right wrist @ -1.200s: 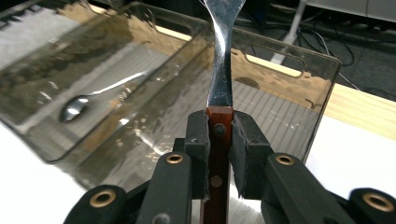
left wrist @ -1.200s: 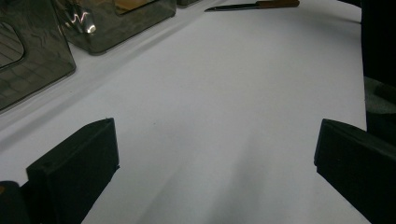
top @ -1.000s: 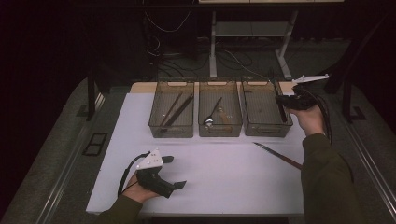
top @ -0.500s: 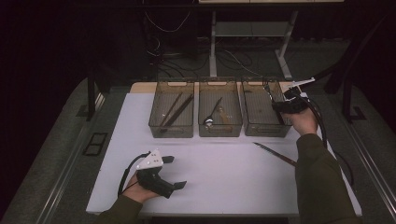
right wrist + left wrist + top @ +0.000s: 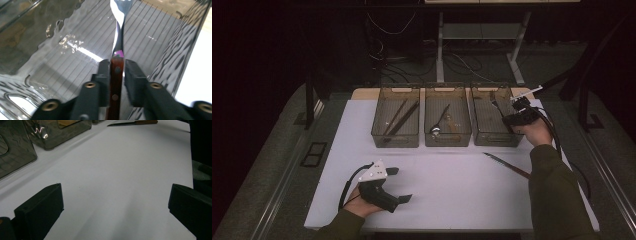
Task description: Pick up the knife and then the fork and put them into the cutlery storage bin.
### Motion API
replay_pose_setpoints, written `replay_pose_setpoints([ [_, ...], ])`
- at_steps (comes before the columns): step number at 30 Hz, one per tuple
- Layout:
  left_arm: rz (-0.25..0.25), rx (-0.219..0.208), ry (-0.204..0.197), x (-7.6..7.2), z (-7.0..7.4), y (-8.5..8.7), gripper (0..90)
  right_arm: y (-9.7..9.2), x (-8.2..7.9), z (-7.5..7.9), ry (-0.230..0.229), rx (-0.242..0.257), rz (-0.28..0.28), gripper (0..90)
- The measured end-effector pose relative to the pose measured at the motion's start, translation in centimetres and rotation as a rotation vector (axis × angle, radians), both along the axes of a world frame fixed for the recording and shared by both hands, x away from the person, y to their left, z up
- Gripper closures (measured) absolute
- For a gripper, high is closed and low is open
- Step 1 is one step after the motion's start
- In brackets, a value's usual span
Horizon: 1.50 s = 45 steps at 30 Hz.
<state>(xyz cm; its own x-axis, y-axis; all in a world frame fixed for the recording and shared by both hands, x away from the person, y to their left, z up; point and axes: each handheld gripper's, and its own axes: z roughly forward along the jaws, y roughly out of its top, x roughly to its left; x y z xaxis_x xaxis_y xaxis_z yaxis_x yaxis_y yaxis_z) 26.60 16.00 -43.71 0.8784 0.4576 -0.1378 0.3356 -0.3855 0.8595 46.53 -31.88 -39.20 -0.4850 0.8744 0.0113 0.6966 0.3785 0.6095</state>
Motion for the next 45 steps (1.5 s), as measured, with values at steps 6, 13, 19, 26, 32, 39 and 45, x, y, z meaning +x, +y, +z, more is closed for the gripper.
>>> replay_pose_setpoints([
  [6, -0.002, 0.004, 0.0, 0.0, 0.0, 0.0, 0.0, 0.0, -0.5, 1.0, -0.035, 0.052, 0.005, 52.8],
  [13, 0.001, 0.002, 0.0, 0.0, 0.0, 0.0, 0.0, -0.4, -2.3, 3.3, -0.105, 0.116, 0.031, 39.1],
  [19, 0.003, 0.006, 0.001, 0.0, 0.0, 0.0, 0.0, -0.6, -4.8, 4.6, -0.165, 0.168, 0.069, 34.3],
  [26, 0.006, 0.005, 0.003, 0.0, 0.0, 0.0, 0.0, -1.1, -8.0, 4.6, -0.22, 0.204, 0.098, 30.1],
  [32, 0.014, 0.007, 0.002, 0.0, 0.0, 0.0, 0.0, -1.5, -10.4, 3.4, -0.236, 0.219, 0.12, 28.0],
  [39, 0.011, 0.016, 0.003, 0.0, 0.0, 0.0, 0.0, -1.7, -12.4, 2.5, -0.244, 0.237, 0.142, 27.0],
  [45, 0.01, 0.019, 0.001, 0.0, 0.0, 0.1, 0.0, -2.0, -13.8, 1.6, -0.229, 0.244, 0.165, 27.0],
])
